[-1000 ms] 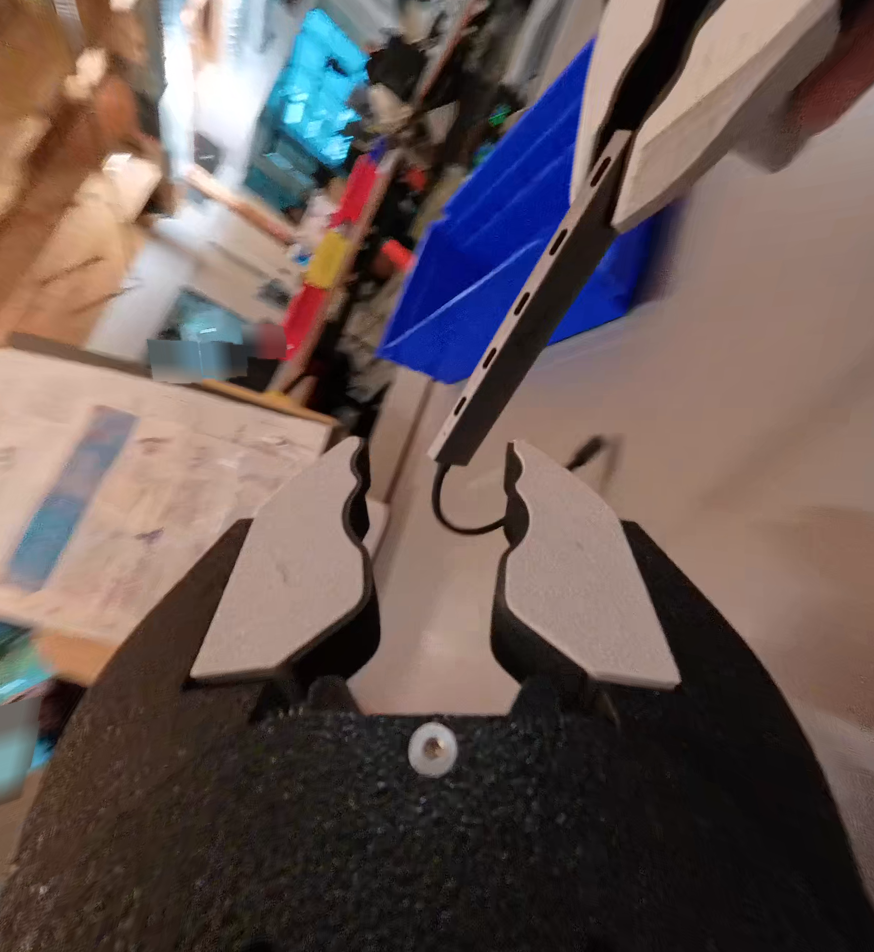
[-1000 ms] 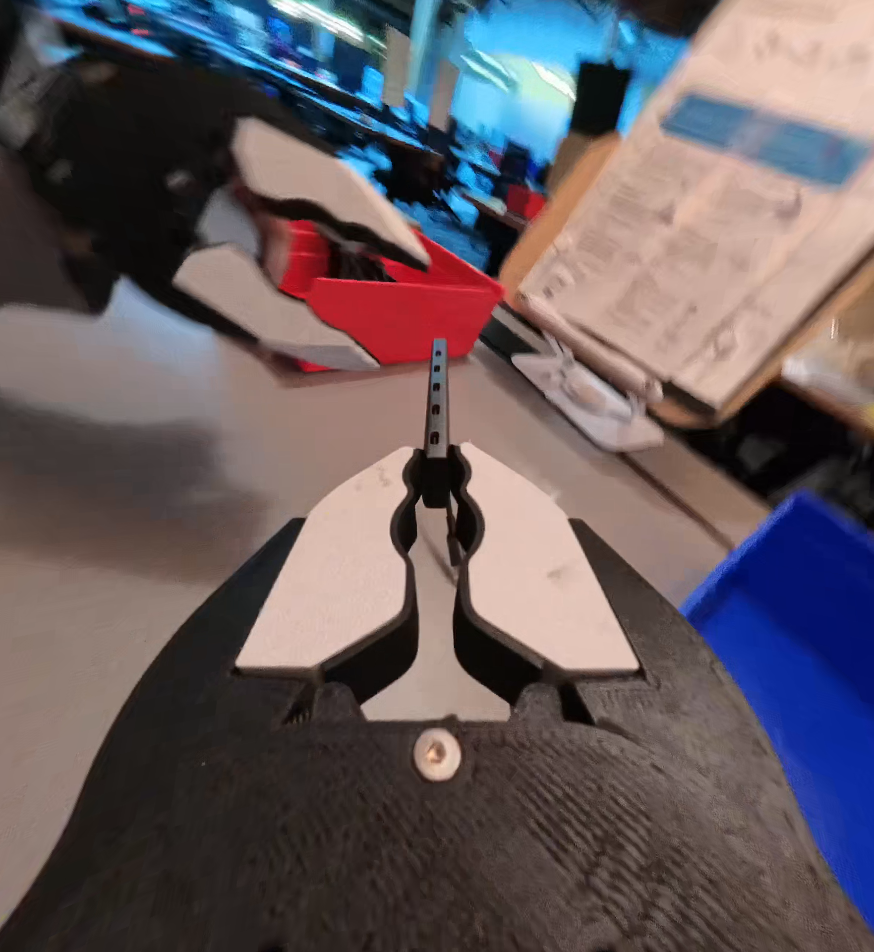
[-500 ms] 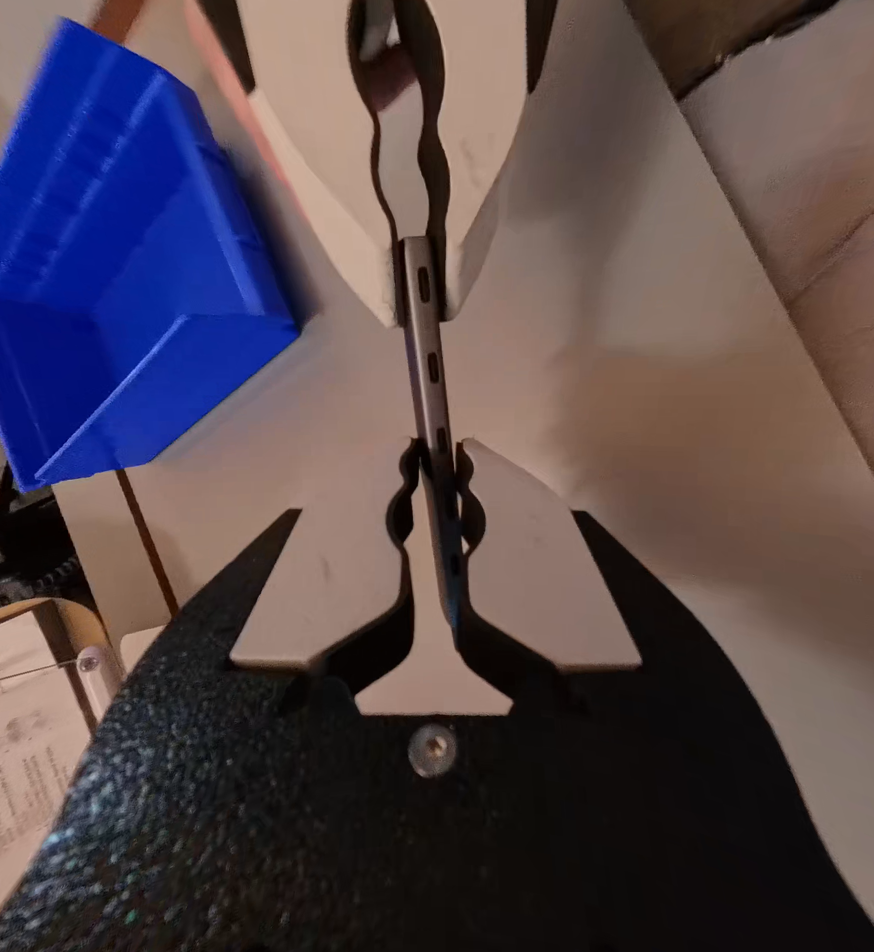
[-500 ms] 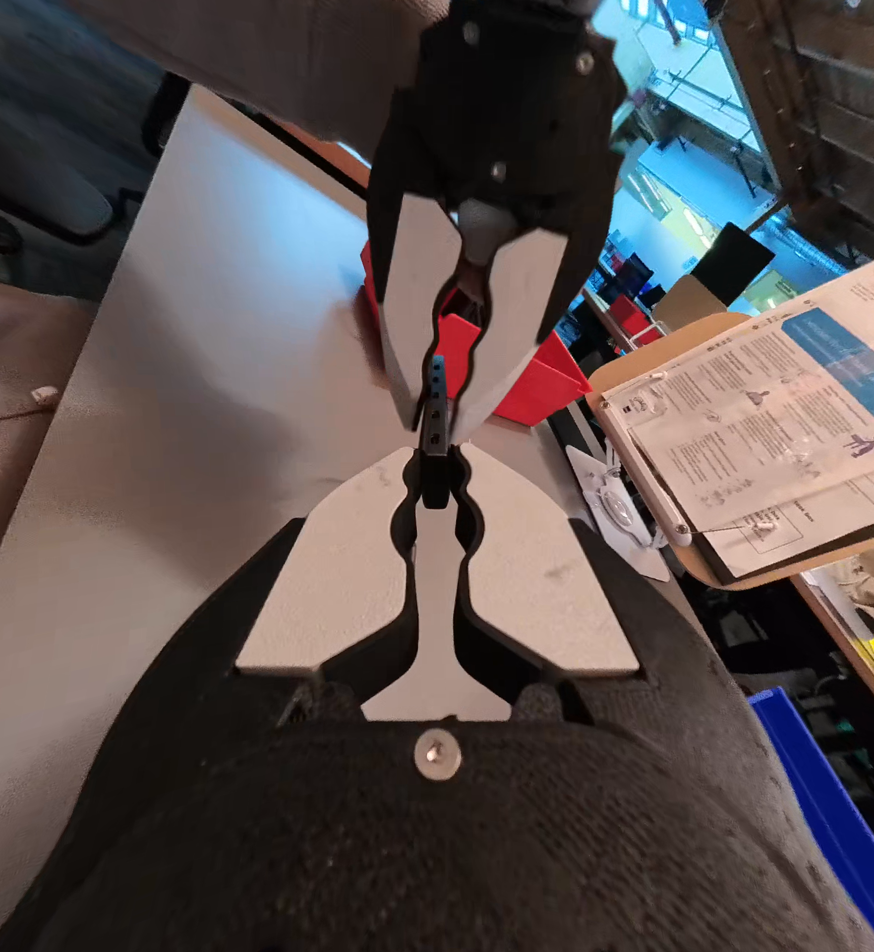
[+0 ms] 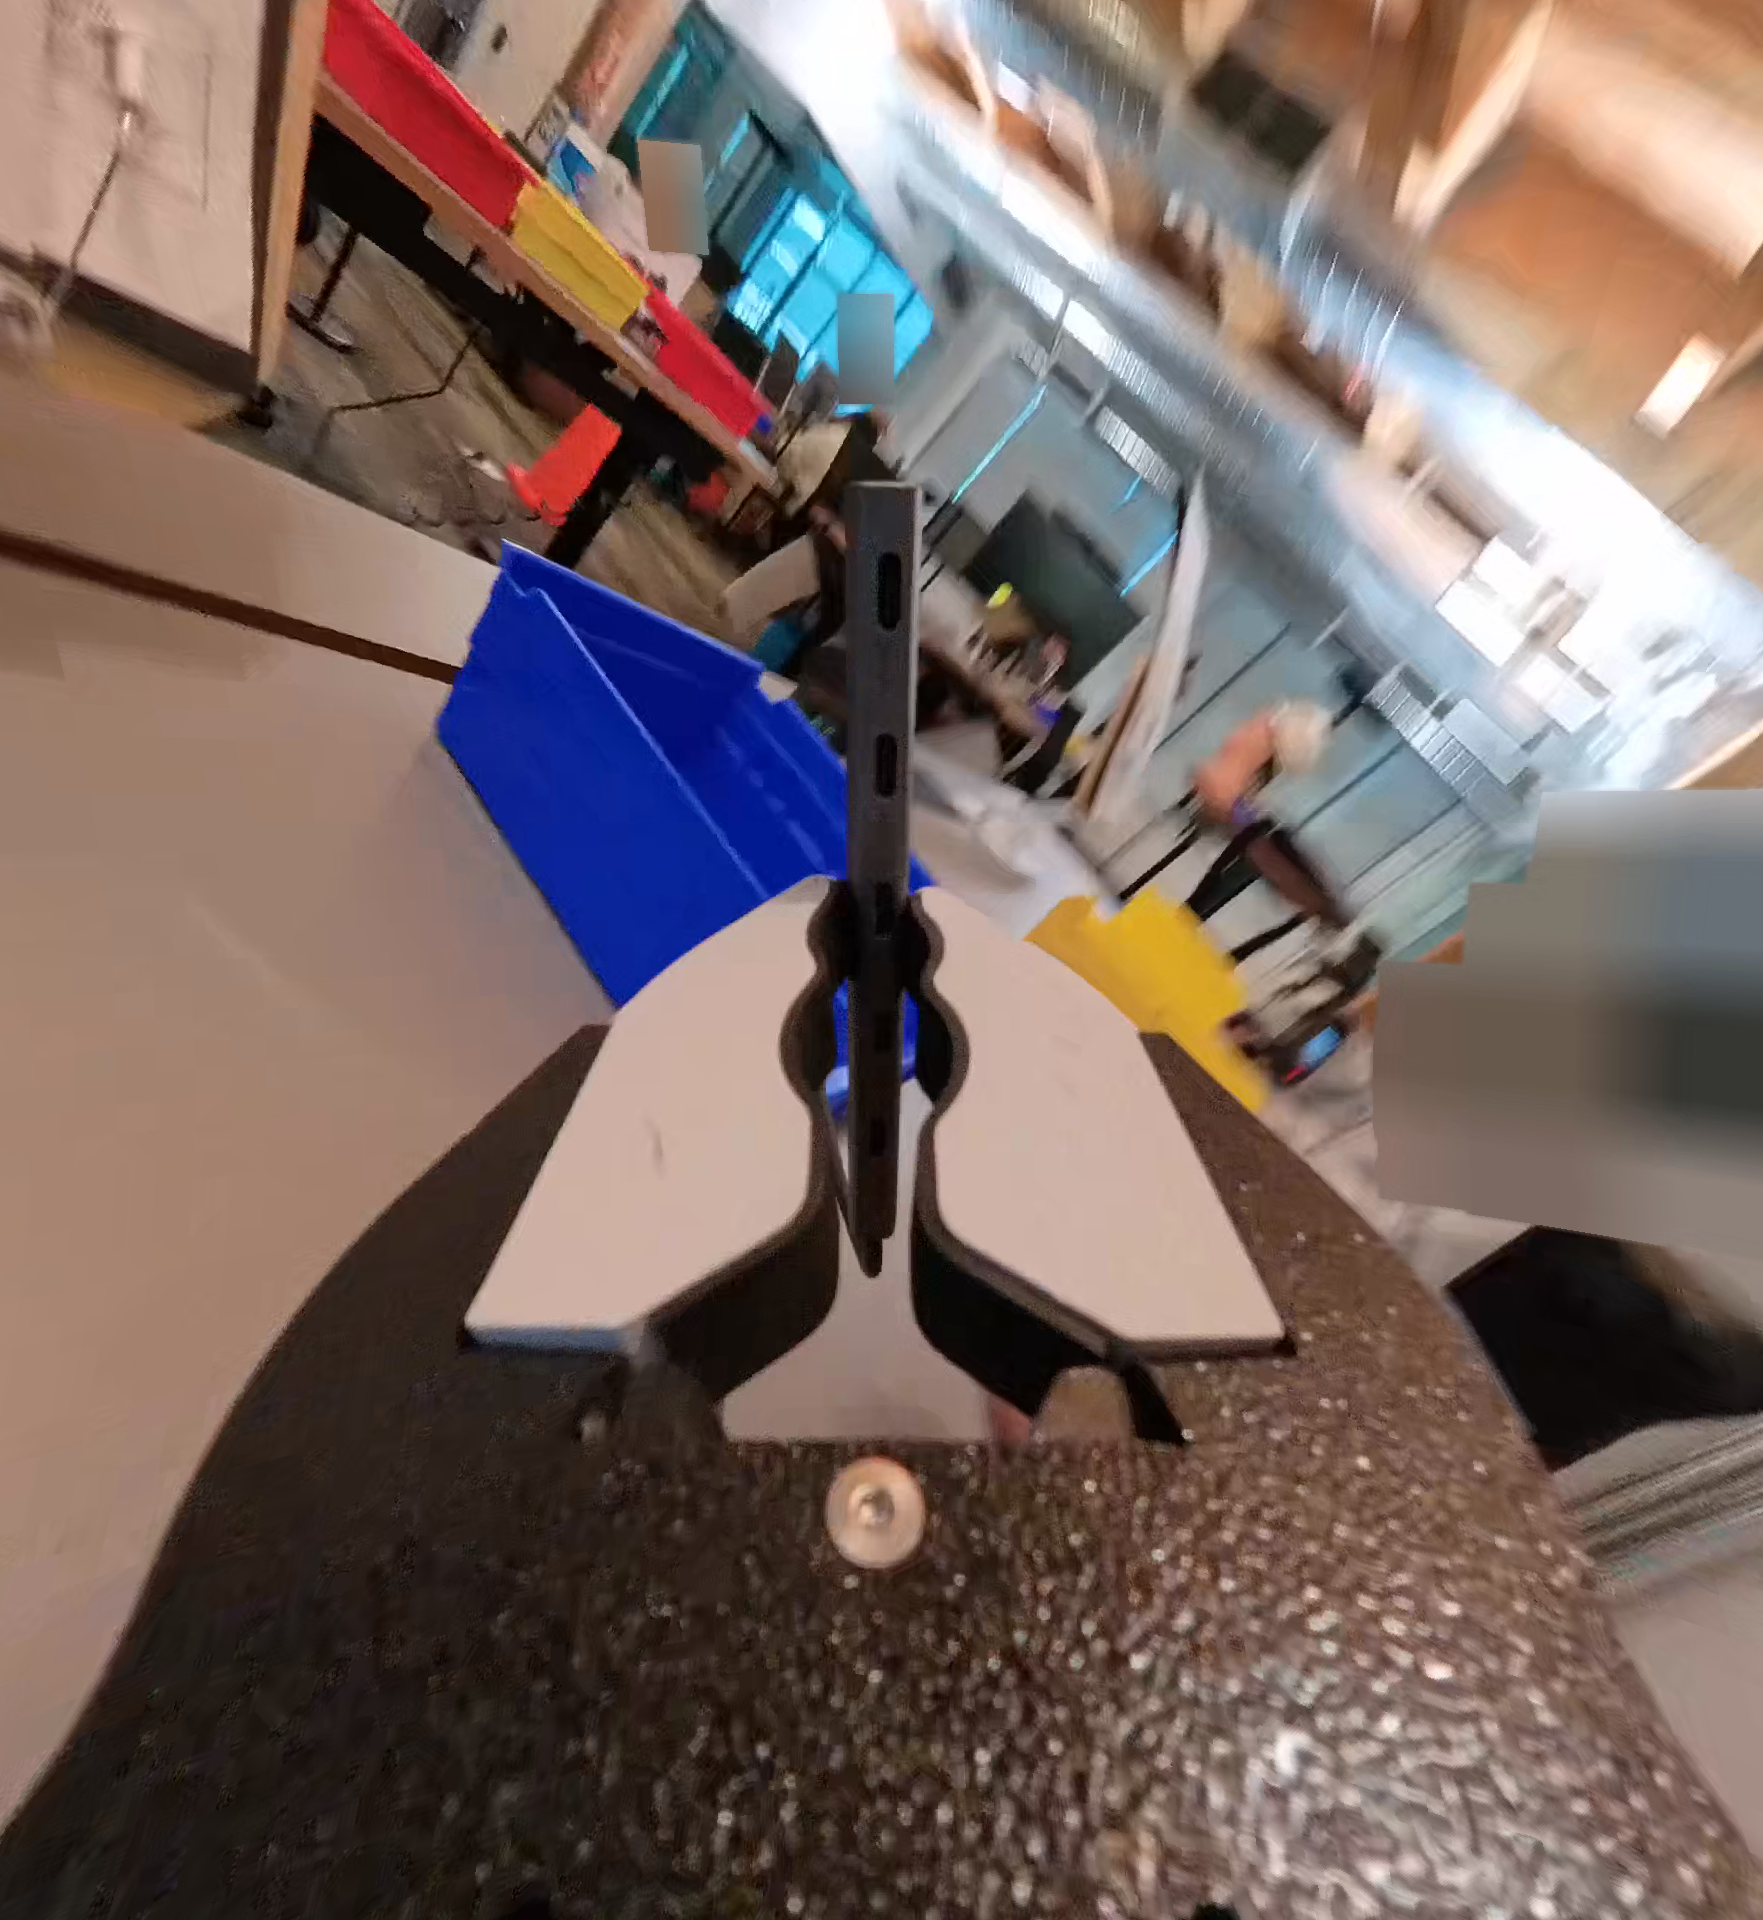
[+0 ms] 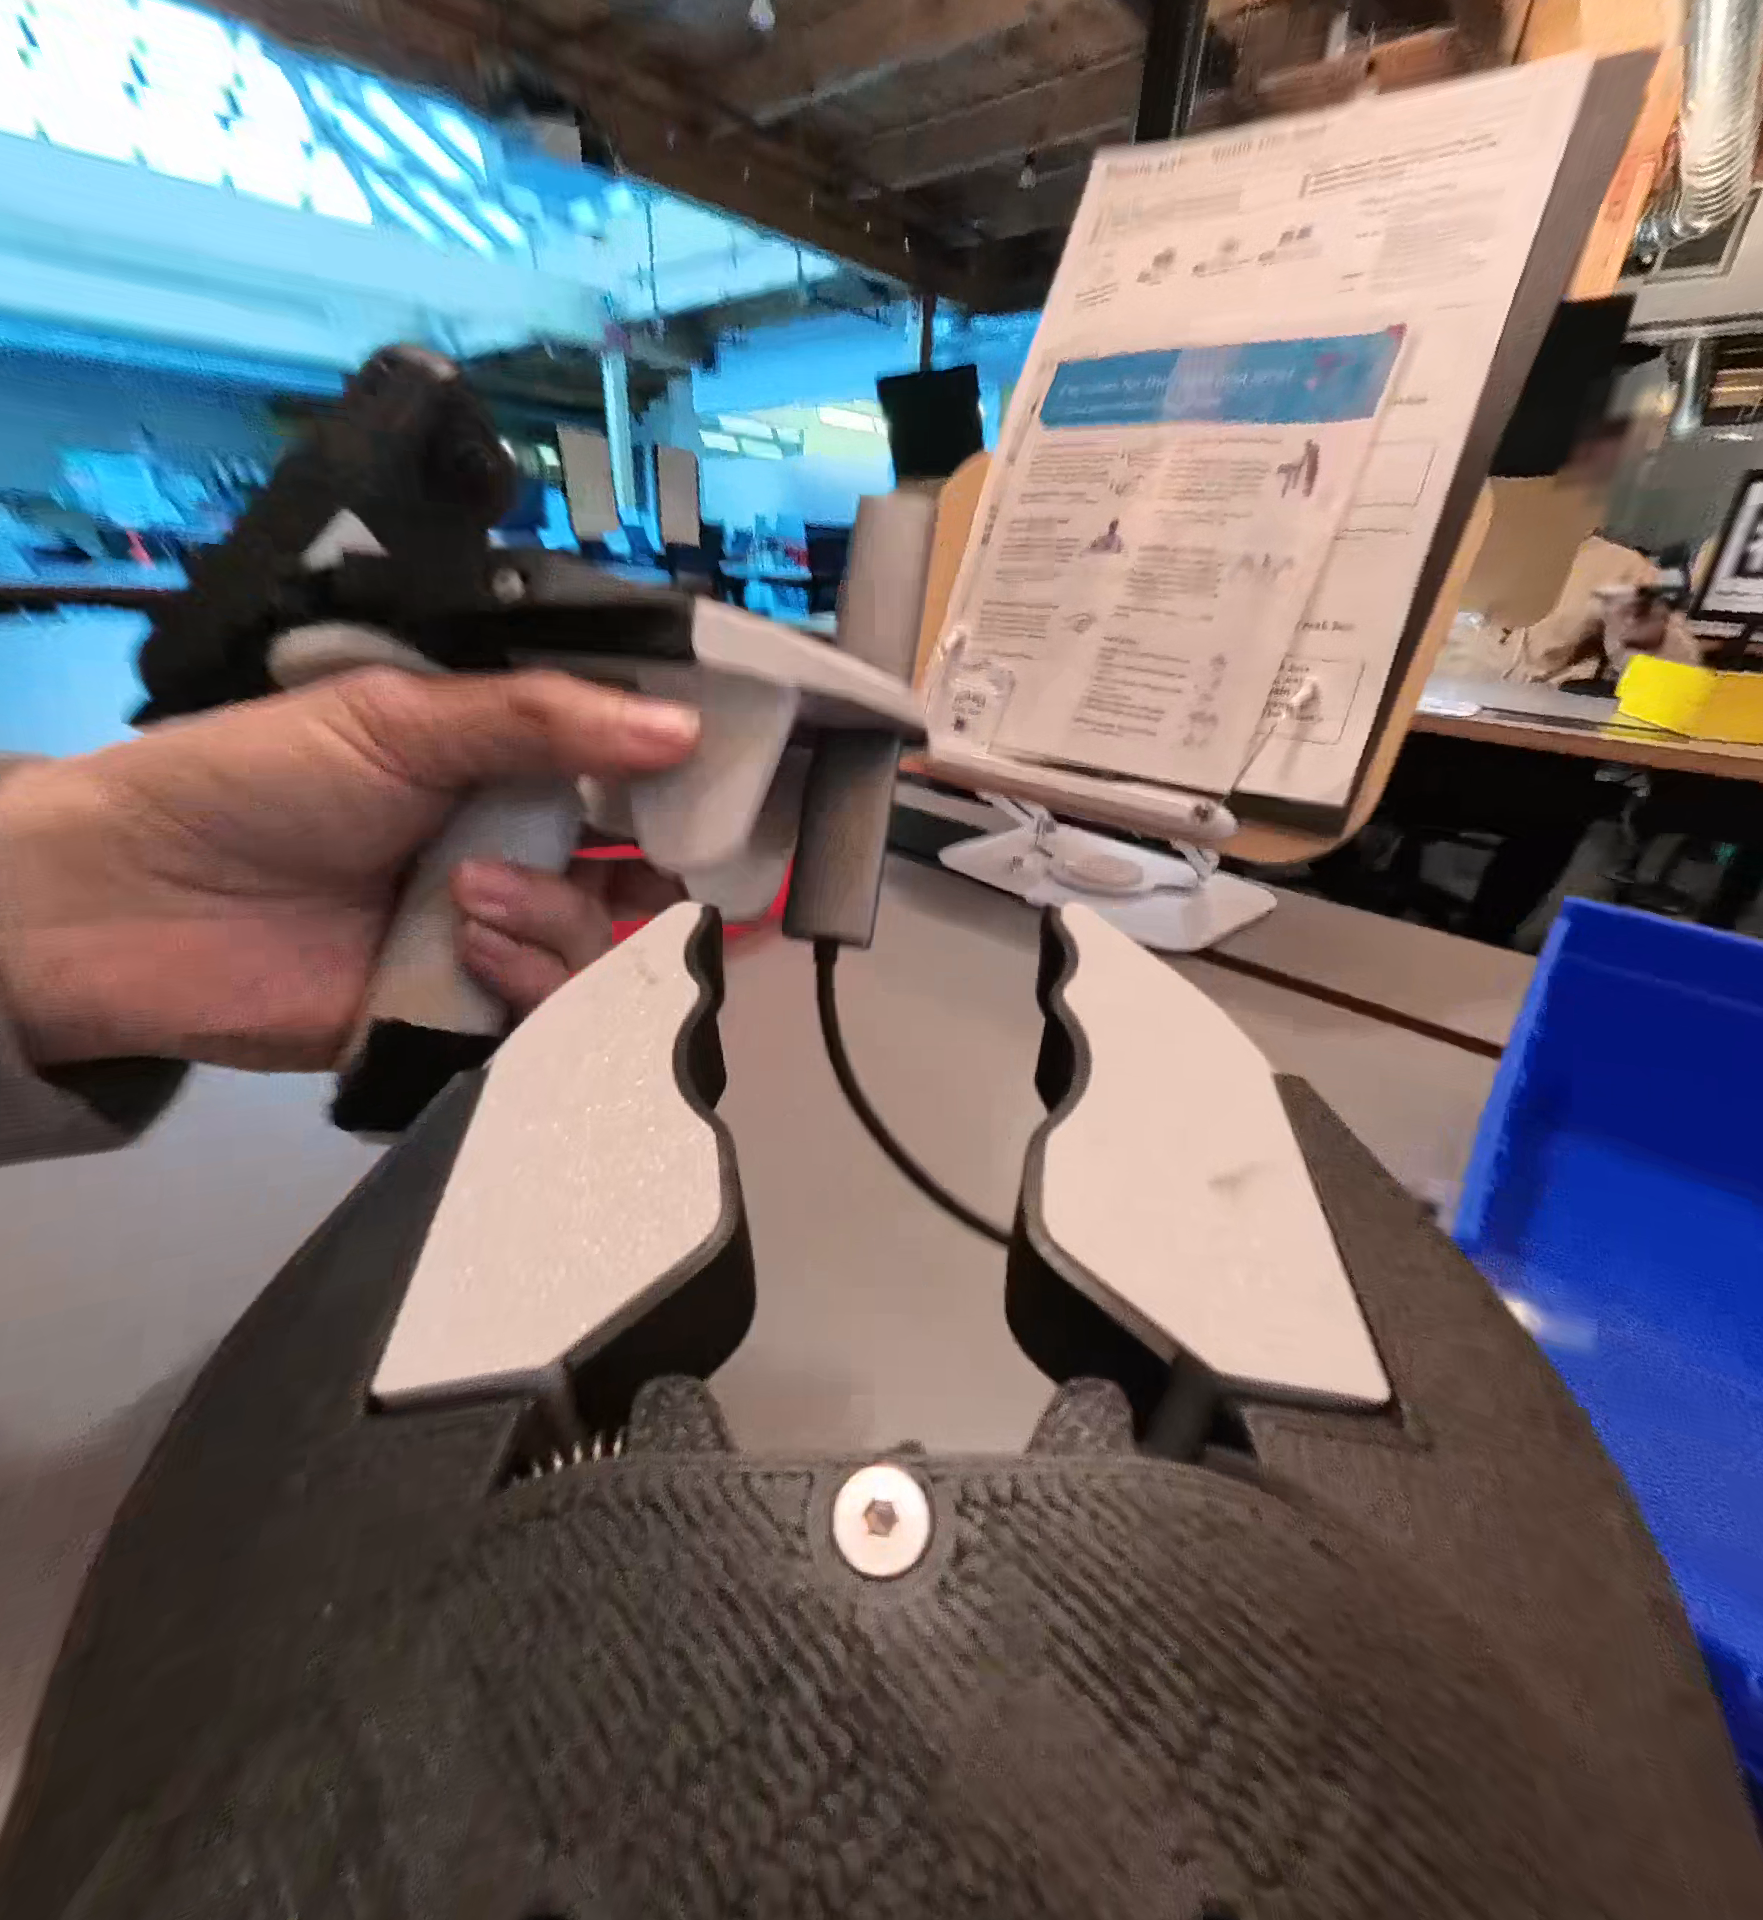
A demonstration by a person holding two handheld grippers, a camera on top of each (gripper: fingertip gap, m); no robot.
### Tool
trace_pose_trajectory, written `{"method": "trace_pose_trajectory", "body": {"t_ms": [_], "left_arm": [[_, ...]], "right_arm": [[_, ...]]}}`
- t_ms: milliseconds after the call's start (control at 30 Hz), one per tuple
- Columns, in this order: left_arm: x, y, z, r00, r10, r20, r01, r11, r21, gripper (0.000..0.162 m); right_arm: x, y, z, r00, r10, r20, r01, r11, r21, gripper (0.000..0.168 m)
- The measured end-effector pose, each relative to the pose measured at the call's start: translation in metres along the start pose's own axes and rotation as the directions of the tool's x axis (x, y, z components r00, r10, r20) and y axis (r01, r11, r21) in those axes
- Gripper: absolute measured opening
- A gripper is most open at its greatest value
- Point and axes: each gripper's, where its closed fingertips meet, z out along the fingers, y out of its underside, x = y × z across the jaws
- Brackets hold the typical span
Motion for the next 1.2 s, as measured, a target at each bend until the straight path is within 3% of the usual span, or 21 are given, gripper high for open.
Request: {"method": "trace_pose_trajectory", "body": {"t_ms": [133,233,333,533,733,833,1067,1200], "left_arm": [[0.000,0.012,-0.006,0.935,-0.341,-0.092,0.349,0.932,0.093,0.010],[0.002,0.032,-0.007,0.890,-0.440,-0.122,0.449,0.892,0.052,0.010],[0.005,0.040,-0.011,0.798,-0.573,-0.188,0.587,0.809,0.029,0.009],[-0.001,0.041,-0.018,0.742,-0.644,-0.187,0.663,0.747,0.056,0.009],[-0.011,0.041,-0.022,0.715,-0.676,-0.179,0.695,0.714,0.085,0.009],[-0.011,0.037,-0.024,0.713,-0.676,-0.186,0.698,0.709,0.099,0.009],[-0.010,0.043,-0.019,0.691,-0.699,-0.184,0.721,0.686,0.103,0.009],[-0.009,0.046,-0.019,0.720,-0.667,-0.192,0.688,0.721,0.077,0.009]], "right_arm": [[-0.011,0.019,0.009,0.992,-0.127,-0.014,0.127,0.992,-0.024,0.057],[-0.017,0.012,0.008,0.988,-0.152,-0.022,0.153,0.986,0.061,0.040],[-0.018,0.016,0.008,0.992,-0.126,-0.001,0.126,0.990,0.060,0.033],[-0.028,0.016,0.008,0.985,-0.168,0.038,0.163,0.981,0.104,0.016],[-0.030,0.019,0.008,0.972,-0.230,0.046,0.225,0.970,0.091,0.034],[-0.029,0.028,0.009,0.971,-0.231,0.069,0.229,0.973,0.035,0.035],[-0.033,0.031,0.010,0.970,-0.236,0.056,0.233,0.971,0.060,0.026],[-0.030,0.033,0.008,0.971,-0.235,0.042,0.233,0.971,0.051,0.024]]}}
